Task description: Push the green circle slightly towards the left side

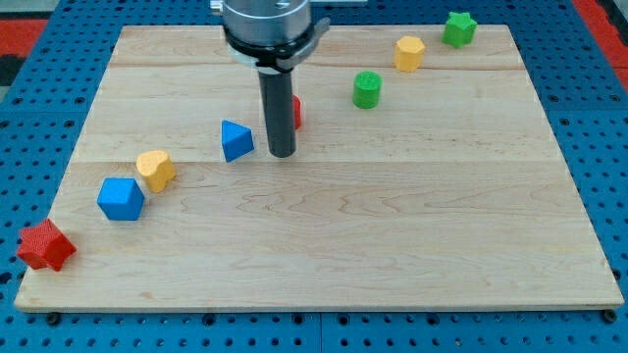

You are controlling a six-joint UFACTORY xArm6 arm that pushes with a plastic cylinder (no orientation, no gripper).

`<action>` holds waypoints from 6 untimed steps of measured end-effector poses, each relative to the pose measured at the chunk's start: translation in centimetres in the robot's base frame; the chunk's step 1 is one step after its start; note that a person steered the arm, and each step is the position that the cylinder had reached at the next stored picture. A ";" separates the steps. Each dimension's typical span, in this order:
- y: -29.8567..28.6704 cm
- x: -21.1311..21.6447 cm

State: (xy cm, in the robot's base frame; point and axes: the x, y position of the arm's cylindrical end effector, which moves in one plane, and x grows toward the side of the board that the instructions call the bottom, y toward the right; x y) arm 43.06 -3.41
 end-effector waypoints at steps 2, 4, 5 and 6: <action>10.7 -3.8; 12.7 -9.1; 9.9 -10.3; 8.9 -10.9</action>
State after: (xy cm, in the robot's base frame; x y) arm 32.20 5.45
